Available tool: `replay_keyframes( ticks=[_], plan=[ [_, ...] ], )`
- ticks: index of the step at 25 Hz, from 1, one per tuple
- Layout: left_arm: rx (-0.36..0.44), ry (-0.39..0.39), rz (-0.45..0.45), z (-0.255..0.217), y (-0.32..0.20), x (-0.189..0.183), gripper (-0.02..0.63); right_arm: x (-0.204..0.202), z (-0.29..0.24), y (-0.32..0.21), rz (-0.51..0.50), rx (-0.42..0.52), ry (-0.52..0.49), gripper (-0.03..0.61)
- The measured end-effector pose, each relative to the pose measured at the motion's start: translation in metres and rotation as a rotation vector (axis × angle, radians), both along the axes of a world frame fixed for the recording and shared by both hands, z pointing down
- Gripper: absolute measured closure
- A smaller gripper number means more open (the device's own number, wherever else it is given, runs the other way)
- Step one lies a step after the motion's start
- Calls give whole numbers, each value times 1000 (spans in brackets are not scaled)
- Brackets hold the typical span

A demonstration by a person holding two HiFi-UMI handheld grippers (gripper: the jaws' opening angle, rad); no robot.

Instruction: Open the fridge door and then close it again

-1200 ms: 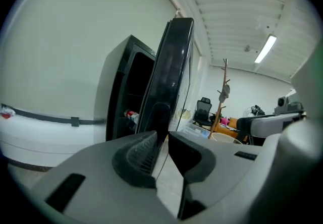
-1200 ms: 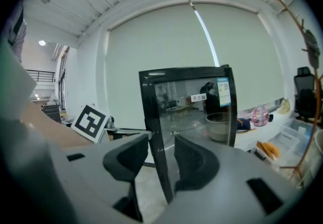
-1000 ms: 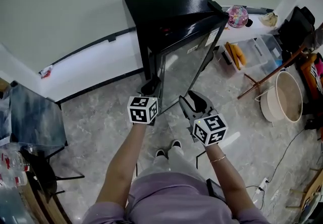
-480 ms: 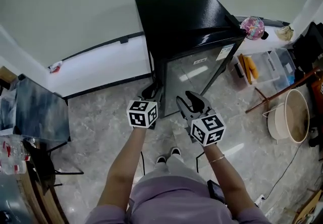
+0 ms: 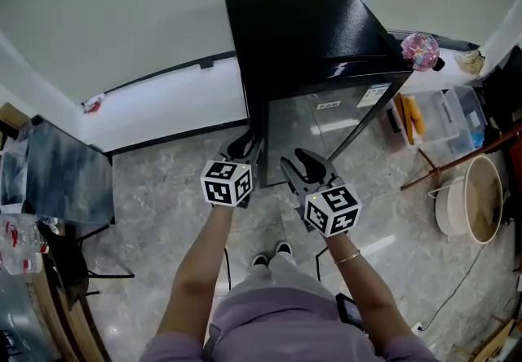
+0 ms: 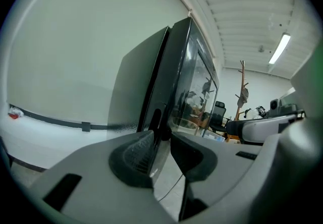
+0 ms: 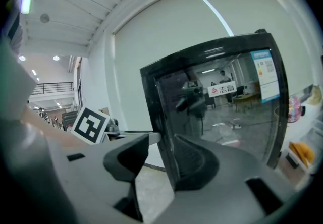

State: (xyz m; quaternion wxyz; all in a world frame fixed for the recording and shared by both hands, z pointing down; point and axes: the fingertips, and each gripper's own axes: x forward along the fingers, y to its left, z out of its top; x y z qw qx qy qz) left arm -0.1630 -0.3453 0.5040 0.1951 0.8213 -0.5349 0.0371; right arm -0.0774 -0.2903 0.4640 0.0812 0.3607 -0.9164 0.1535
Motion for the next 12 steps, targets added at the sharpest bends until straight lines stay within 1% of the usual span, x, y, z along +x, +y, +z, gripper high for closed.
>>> replay_keyframes(
  ticks=[6, 9, 12],
  plan=[
    [6, -17, -3, 0, -3, -5, 525, -1, 0, -1, 4, -7, -5, 422],
    [2, -32, -41, -1, 0, -8, 523, 4, -1, 2, 15, -13, -13, 423],
    [16, -59, -74, -3, 12, -12, 528, 8, -3, 8, 27, -16, -24, 428]
  ],
)
